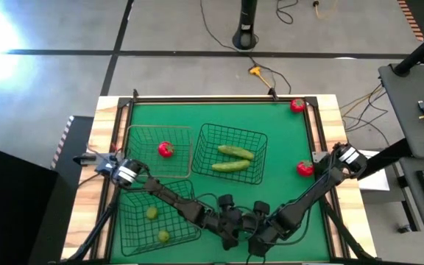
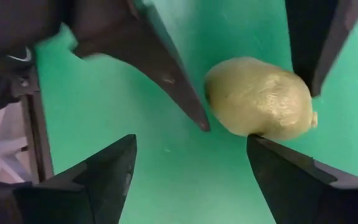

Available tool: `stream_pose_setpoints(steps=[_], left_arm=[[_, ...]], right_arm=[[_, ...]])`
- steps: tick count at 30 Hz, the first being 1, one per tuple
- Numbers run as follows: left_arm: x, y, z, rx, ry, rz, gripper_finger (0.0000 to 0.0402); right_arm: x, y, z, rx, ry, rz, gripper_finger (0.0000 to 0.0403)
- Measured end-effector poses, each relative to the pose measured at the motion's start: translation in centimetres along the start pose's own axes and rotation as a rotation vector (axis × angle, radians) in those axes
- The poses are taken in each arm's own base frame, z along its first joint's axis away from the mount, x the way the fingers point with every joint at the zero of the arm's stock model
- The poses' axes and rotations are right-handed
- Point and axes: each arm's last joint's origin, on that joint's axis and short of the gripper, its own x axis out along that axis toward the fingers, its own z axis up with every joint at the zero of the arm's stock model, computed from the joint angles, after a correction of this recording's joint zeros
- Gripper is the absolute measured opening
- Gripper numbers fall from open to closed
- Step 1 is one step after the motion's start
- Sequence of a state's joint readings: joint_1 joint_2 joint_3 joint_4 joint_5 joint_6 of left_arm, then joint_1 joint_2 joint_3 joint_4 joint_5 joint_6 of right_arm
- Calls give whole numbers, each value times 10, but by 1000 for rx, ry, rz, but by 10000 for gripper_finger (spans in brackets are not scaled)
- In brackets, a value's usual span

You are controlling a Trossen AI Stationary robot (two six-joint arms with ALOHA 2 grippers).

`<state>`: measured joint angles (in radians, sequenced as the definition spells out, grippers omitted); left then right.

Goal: Sort produce into baskets
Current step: Put the lime into the bottom black wire basket

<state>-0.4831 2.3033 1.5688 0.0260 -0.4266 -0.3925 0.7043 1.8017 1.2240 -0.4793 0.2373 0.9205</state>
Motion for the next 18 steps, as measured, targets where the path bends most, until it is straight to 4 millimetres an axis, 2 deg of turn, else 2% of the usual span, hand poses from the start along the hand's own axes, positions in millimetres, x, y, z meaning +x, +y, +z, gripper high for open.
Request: stream_pose_setpoints(steps=[8,15,18], left_arm=[[0,0,-2,28,31,-10,257],[-2,4,-4,25,78,27,185],[-6,6,-1,24,68,55,180]], right_arm=[[0,3,3,-20,-29,34,293],[-13,6,8,13,-38,65,288],[-24,6,12,24,-42,71,288]])
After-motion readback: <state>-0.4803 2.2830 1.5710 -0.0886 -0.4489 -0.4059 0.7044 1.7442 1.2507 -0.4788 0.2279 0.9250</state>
